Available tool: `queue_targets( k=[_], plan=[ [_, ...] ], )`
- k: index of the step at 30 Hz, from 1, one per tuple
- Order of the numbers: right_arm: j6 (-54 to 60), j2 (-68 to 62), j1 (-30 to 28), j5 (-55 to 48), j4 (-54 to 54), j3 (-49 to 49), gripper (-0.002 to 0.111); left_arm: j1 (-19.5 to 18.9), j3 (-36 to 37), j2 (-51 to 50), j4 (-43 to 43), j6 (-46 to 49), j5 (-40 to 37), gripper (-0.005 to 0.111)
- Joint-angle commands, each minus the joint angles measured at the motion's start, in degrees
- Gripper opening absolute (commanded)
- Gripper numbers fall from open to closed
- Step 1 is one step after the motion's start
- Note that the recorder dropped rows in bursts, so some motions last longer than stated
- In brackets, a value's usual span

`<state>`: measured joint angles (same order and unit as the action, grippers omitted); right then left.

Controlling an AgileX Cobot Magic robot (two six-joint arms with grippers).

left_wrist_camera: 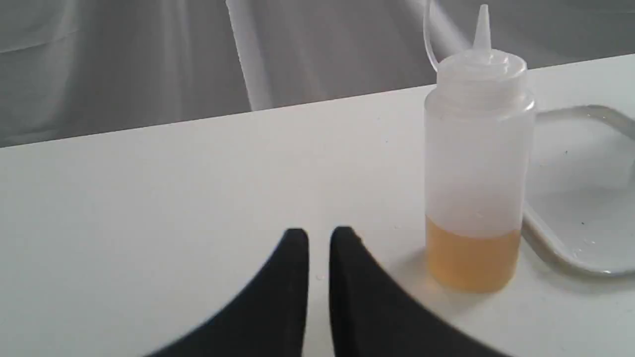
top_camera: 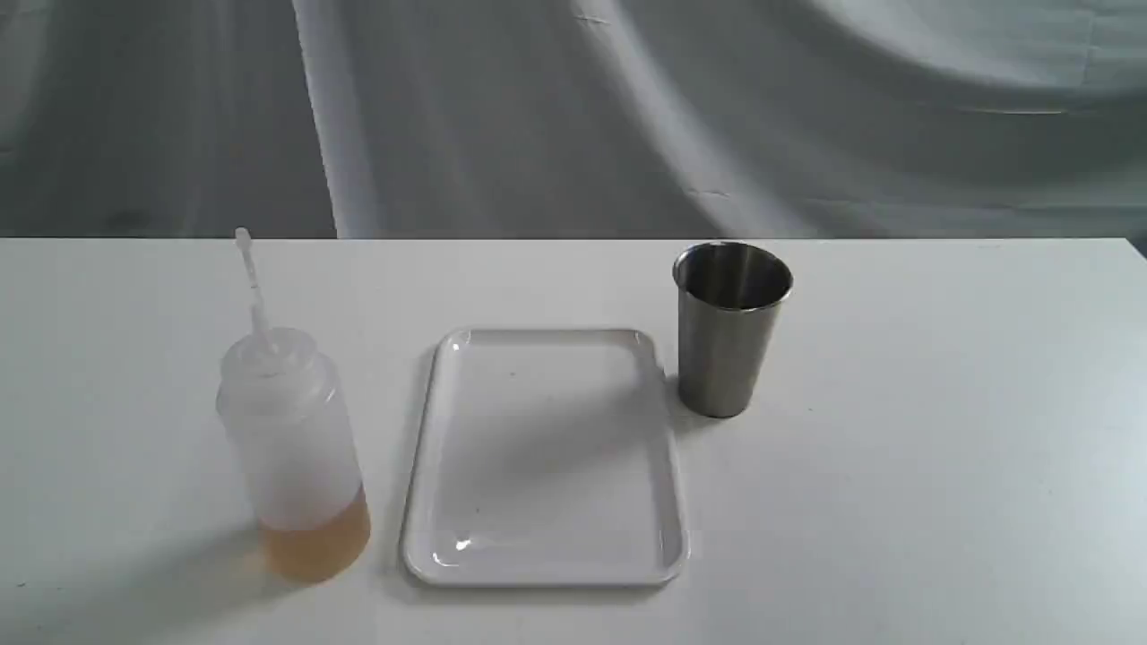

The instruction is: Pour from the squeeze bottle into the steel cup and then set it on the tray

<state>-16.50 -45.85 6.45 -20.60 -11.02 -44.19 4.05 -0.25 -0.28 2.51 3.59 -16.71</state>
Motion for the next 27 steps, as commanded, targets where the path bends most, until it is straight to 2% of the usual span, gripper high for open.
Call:
queue_targets(
  k=[1,9,21,24,27],
  plan=[
    [0.7,-4.1,5.4,1.9,-2.8,-2.8,0.000,0.2,0.3,0.3,0.0,-0.1,0.4,0.008],
    [0.6,-14.8,16.6,1.5,-4.0,-11.3,0.000,0.2,0.3,0.3,0.0,-0.1,0.4,0.008],
    [1.1,-33.6,29.6,8.9,-1.1,-11.9,0.000,0.2,0.3,0.3,0.0,-0.1,0.4,0.008],
    [3.7,-37.9,31.8,11.2,2.7,-11.9,0.000,0.2,0.3,0.3,0.0,-0.1,0.4,0.008],
    [13.4,-41.2,33.9,14.9,10.1,-10.8,0.000,0.2,0.3,0.3,0.0,-0.1,0.4,0.008]
  ],
)
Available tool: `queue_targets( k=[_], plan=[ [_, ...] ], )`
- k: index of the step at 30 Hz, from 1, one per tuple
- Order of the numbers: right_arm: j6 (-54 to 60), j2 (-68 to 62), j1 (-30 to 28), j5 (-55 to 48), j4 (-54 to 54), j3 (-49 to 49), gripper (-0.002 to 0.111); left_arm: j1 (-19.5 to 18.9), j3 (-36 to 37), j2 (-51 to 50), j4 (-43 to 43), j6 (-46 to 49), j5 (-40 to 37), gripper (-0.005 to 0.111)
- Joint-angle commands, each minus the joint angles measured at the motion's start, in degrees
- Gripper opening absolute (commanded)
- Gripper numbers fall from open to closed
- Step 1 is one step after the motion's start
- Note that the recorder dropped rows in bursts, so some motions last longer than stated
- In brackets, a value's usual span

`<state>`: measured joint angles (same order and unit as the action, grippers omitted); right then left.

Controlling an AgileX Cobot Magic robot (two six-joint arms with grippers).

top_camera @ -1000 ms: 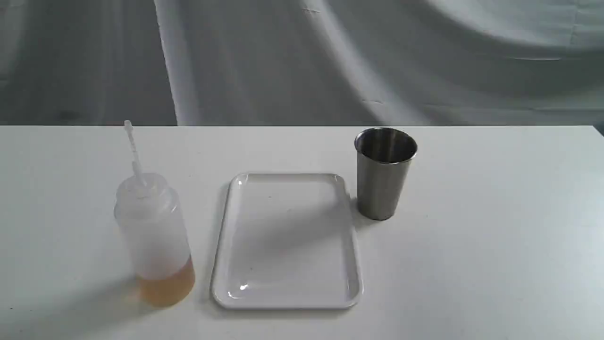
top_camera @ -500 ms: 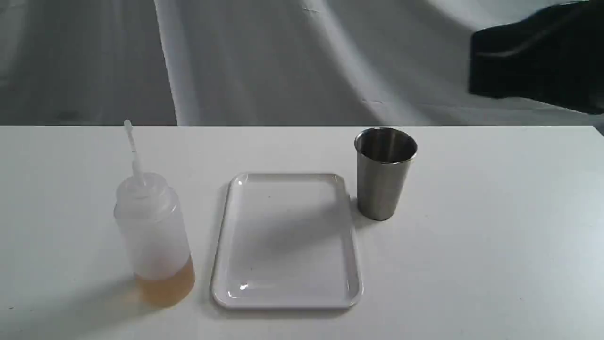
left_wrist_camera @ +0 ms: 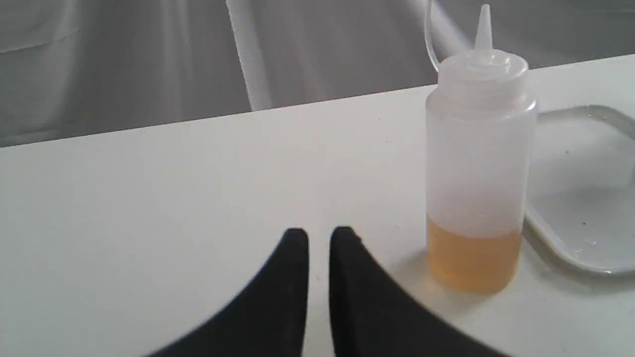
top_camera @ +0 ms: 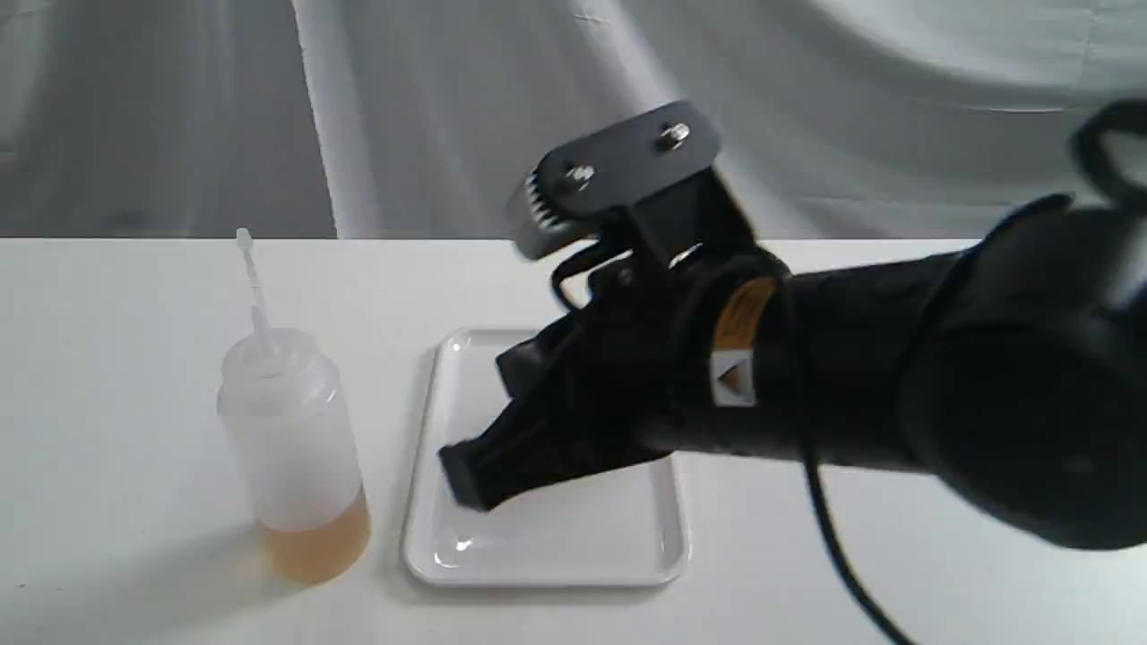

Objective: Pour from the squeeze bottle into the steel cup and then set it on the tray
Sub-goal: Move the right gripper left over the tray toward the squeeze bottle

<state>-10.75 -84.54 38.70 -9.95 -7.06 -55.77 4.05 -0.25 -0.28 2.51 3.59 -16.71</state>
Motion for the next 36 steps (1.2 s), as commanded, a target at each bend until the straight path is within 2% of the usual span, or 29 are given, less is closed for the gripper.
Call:
queue_targets(
  k=[1,4,9,19,33,36],
  plan=[
    [11.3,-3.4,2.3,6.3,8.4,1.7,0.000,0.2,0.3,0.3,0.0,-0.1,0.4,0.008],
    [17.2,-5.3,3.9,14.2,11.6,6.0,0.000,0.2,0.3,0.3,0.0,-0.1,0.4,0.008],
    [17.3,-9.5,4.1,26.7,11.6,11.4,0.000,0.2,0.3,0.3,0.0,-0.1,0.4,0.008],
    [17.4,-22.5,4.2,47.4,7.1,11.1,0.000,0.2,0.3,0.3,0.0,-0.1,0.4,0.008],
    [17.4,-24.6,4.2,46.9,7.7,10.4,0.000,0.2,0.3,0.3,0.0,-0.1,0.4,0.008],
    [16.1,-24.6,4.2,46.7,7.7,10.4,0.006,0.2,0.3,0.3,0.0,-0.1,0.4,0.008]
  ],
)
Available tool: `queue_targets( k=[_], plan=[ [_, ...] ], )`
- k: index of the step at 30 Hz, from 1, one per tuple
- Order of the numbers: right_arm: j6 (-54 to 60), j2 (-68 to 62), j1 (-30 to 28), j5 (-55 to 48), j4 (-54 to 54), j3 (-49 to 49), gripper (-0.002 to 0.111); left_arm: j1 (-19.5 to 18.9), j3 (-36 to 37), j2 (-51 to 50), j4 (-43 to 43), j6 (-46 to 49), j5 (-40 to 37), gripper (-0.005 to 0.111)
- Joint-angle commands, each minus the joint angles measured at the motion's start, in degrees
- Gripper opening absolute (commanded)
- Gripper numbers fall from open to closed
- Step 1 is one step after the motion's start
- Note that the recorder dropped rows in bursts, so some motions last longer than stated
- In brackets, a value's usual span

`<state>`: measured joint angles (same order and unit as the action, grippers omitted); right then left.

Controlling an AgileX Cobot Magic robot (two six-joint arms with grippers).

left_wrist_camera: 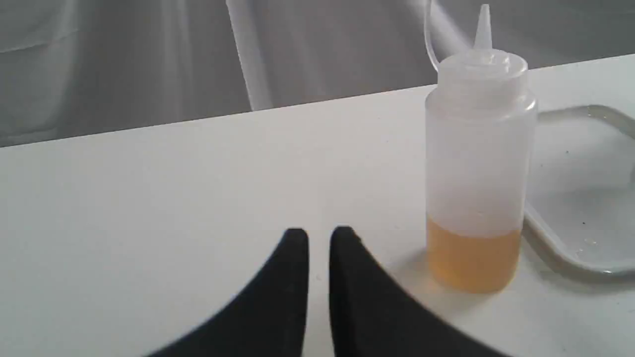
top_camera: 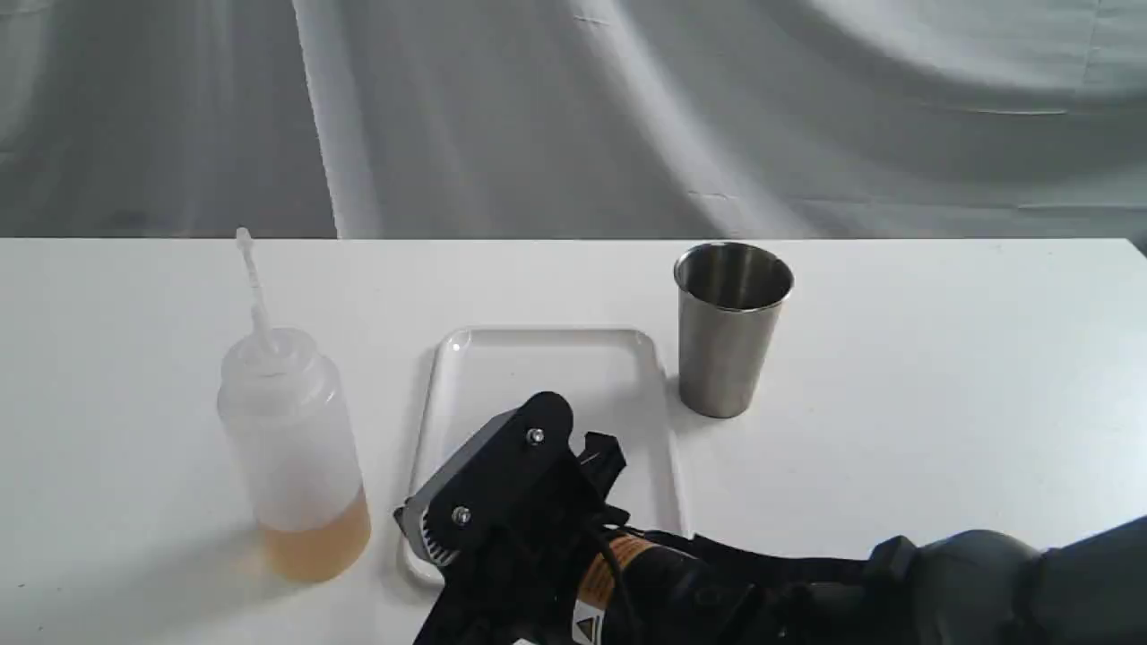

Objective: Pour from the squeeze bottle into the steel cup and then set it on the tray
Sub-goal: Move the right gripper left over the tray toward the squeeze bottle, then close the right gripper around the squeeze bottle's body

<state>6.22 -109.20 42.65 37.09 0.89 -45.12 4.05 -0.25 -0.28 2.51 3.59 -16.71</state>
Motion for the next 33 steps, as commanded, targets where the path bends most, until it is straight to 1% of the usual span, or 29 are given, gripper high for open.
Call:
queue_targets(
  k=[1,3,5,8,9,11,12,14,18,25,33],
  plan=[
    [-1.2,0.1,0.2,-0.5,-0.4,-0.3,0.010,0.2,0.3,0.3,0.0,-0.1,0.4,0.008],
    [-2.5,0.1,0.2,-0.8,-0.4,-0.3,0.024,0.2,0.3,0.3,0.0,-0.1,0.4,0.008],
    [-3.2,0.1,0.2,-0.8,-0.4,-0.3,0.040,0.2,0.3,0.3,0.0,-0.1,0.4,0.008],
    [-3.2,0.1,0.2,-1.3,-0.4,-0.3,0.071,0.2,0.3,0.3,0.0,-0.1,0.4,0.008],
    [-3.2,0.1,0.2,-1.5,-0.4,-0.3,0.083,0.2,0.3,0.3,0.0,-0.1,0.4,0.008],
    [-3.2,0.1,0.2,-2.1,-0.4,-0.3,0.096,0.2,0.3,0.3,0.0,-0.1,0.4,0.008],
    [-3.2,0.1,0.2,-2.6,-0.4,-0.3,0.100,0.2,0.3,0.3,0.0,-0.1,0.4,0.008],
    [-3.2,0.1,0.2,-2.9,-0.4,-0.3,0.103,0.2,0.3,0.3,0.0,-0.1,0.4,0.008],
    [-3.2,0.1,0.2,-4.0,-0.4,-1.4,0.104,0.2,0.3,0.3,0.0,-0.1,0.4,0.008],
    [-3.4,-4.6,0.2,-9.8,-0.4,-10.0,0.104,0.2,0.3,0.3,0.0,-0.1,0.4,0.008],
    [-3.4,-9.9,0.2,-11.8,-0.3,-18.1,0.104,0.2,0.3,0.3,0.0,-0.1,0.4,0.008]
  ],
)
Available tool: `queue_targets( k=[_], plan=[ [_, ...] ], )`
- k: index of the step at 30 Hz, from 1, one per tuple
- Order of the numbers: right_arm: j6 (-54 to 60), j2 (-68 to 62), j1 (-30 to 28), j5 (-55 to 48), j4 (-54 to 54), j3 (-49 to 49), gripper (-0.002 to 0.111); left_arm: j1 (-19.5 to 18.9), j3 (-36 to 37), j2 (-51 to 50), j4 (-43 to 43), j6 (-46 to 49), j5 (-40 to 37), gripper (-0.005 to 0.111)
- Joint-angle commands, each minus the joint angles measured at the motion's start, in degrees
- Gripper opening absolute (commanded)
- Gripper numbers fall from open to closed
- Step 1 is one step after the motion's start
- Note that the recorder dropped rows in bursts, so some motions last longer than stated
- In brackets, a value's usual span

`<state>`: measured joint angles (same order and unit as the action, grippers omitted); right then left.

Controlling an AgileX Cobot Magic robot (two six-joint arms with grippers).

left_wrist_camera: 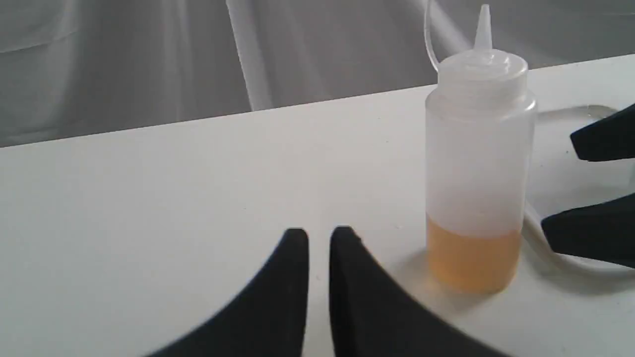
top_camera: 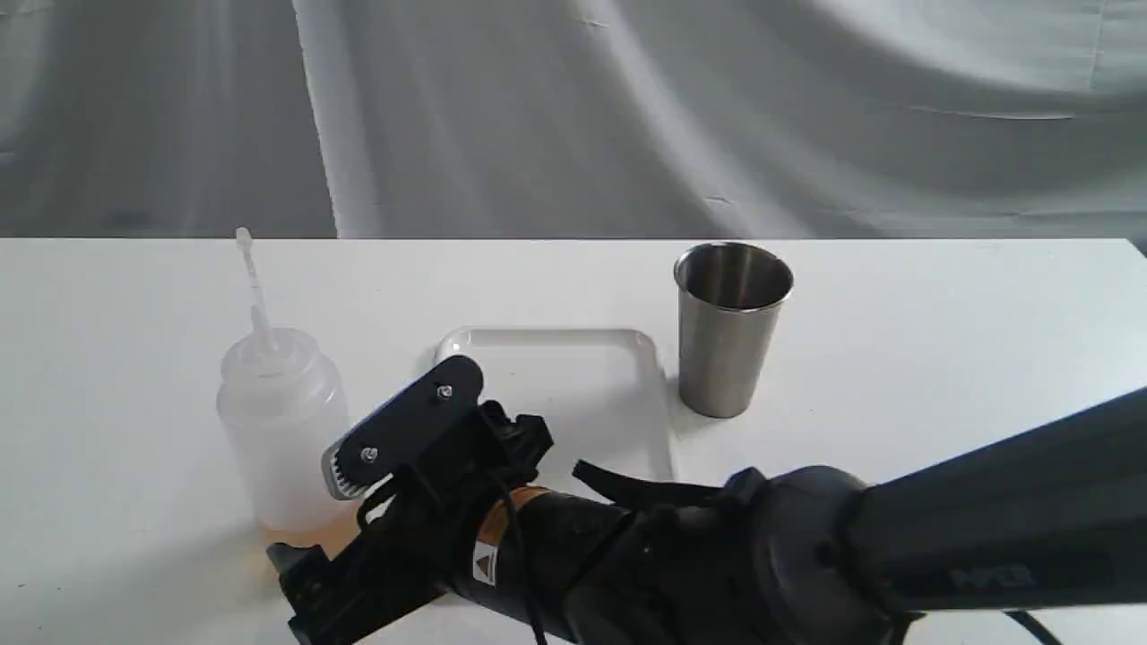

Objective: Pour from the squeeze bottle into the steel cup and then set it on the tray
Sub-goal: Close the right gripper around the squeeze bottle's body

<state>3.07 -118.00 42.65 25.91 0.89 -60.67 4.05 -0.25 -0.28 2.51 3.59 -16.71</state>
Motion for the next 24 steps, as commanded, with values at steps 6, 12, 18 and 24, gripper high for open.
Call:
queue_targets(
  k=[6,12,18,24],
  plan=[
    [-0.2,-5.1,0.2,-4.2,0.2,-9.7,0.104,0.2,0.3,0.3,0.0,-0.1,0.4,0.008],
    [-0.2,-9.3,0.1,-5.7,1.6,-15.5,0.104,0.2,0.3,0.3,0.0,-0.1,0.4,0.008],
    [-0.4,-12.3,0.1,-7.6,3.5,-20.4,0.104,0.2,0.3,0.3,0.0,-0.1,0.4,0.008],
    [-0.4,-13.2,0.1,-8.7,4.8,-22.1,0.104,0.2,0.3,0.3,0.0,-0.1,0.4,0.008]
  ],
)
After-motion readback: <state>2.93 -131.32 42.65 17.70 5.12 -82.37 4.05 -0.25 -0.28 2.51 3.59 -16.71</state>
